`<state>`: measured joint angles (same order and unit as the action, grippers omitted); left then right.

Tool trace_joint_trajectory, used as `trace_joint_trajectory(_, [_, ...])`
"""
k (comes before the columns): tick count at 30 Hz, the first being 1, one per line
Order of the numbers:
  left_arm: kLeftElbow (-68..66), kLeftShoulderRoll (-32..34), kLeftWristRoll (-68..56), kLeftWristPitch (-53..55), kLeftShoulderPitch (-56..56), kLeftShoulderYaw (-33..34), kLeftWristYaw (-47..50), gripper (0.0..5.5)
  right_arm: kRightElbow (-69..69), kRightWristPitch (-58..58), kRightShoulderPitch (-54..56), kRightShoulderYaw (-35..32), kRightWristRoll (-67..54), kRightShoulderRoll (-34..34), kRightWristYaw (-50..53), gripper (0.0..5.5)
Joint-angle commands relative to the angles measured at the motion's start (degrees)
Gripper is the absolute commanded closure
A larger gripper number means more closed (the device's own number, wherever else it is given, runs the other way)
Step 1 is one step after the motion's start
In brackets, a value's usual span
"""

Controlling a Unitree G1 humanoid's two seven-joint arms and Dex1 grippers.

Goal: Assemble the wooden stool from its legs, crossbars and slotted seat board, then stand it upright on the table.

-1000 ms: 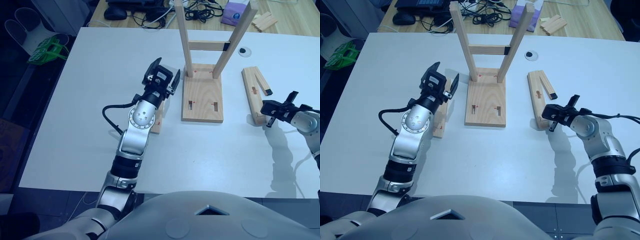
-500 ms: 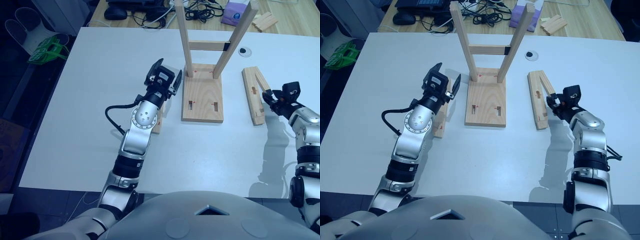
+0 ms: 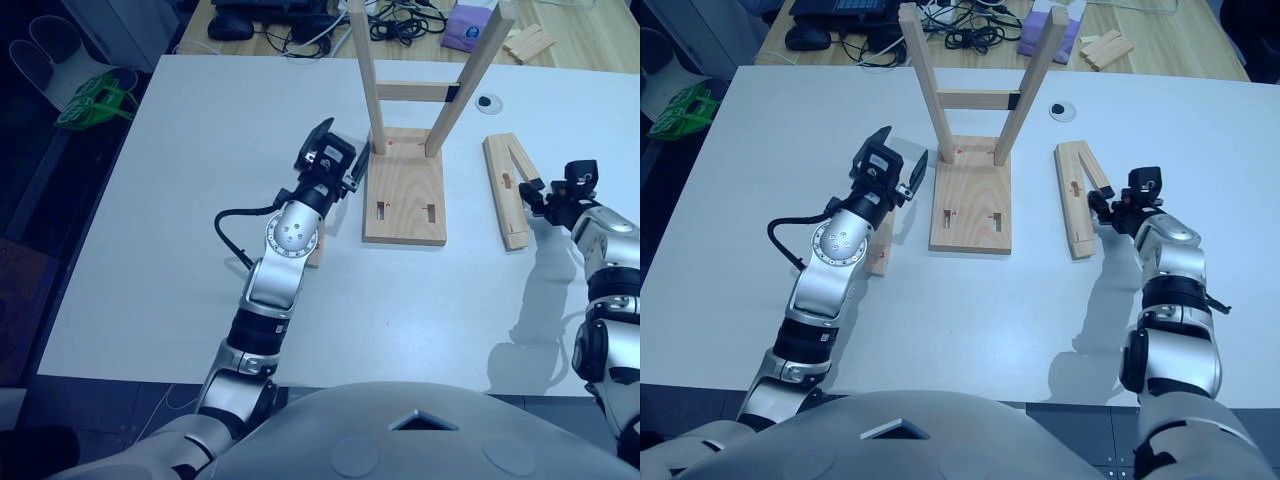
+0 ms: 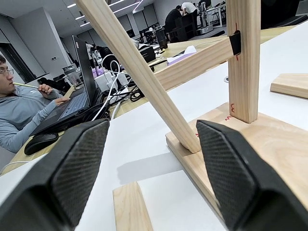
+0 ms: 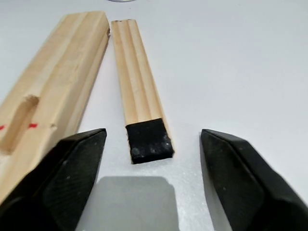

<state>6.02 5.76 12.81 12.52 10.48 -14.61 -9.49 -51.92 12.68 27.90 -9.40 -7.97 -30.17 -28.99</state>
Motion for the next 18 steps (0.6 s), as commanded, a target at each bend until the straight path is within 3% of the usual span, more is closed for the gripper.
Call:
trace_joint_trajectory(1, [0.1,0.3,-0.1,0.3,0.7,0.0,-0.6,2.16,-6.4,1.2,1.1,1.8,1.9,0.8,-0.8,1.84])
trace_joint_trajectory(18, [0.3,-0.2,-0.4,0.3,0.9,1.1,0.3,2.16,-11.2,5.6,1.8,4.4,2.9,0.4,0.2,4.19])
